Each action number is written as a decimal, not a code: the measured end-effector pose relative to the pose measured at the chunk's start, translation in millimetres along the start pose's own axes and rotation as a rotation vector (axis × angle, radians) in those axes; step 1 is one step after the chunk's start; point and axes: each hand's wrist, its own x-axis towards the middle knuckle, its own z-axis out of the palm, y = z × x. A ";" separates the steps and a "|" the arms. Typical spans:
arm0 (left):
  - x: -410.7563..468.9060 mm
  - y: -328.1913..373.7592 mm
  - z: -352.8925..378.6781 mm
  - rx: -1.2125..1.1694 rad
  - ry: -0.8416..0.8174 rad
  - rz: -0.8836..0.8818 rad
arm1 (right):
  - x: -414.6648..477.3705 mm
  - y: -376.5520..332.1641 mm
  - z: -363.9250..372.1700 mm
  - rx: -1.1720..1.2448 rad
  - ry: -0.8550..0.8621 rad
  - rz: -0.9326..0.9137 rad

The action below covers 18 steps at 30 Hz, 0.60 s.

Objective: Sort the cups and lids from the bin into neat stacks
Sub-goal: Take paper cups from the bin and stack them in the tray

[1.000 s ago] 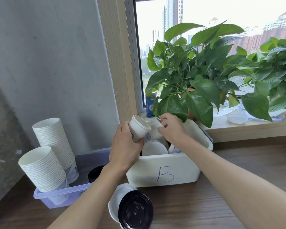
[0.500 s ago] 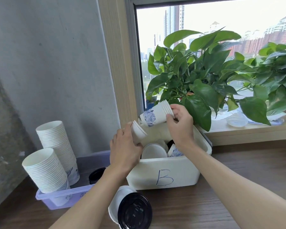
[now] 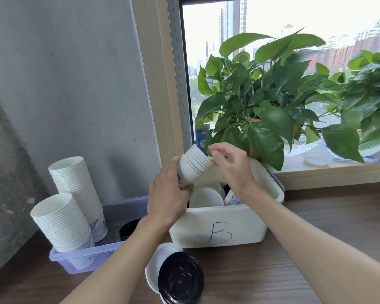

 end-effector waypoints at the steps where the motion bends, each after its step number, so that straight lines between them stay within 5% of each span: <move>1: -0.4 0.6 -0.9 -0.015 -0.008 0.008 | 0.3 0.1 -0.2 0.016 0.006 0.026; 5: -2.6 2.2 -2.6 -0.062 -0.046 0.017 | 3.3 4.3 1.0 0.075 -0.095 0.163; 18: -3.1 7.3 -6.7 -0.068 -0.102 0.106 | 0.4 0.5 -4.5 -0.063 -0.332 0.154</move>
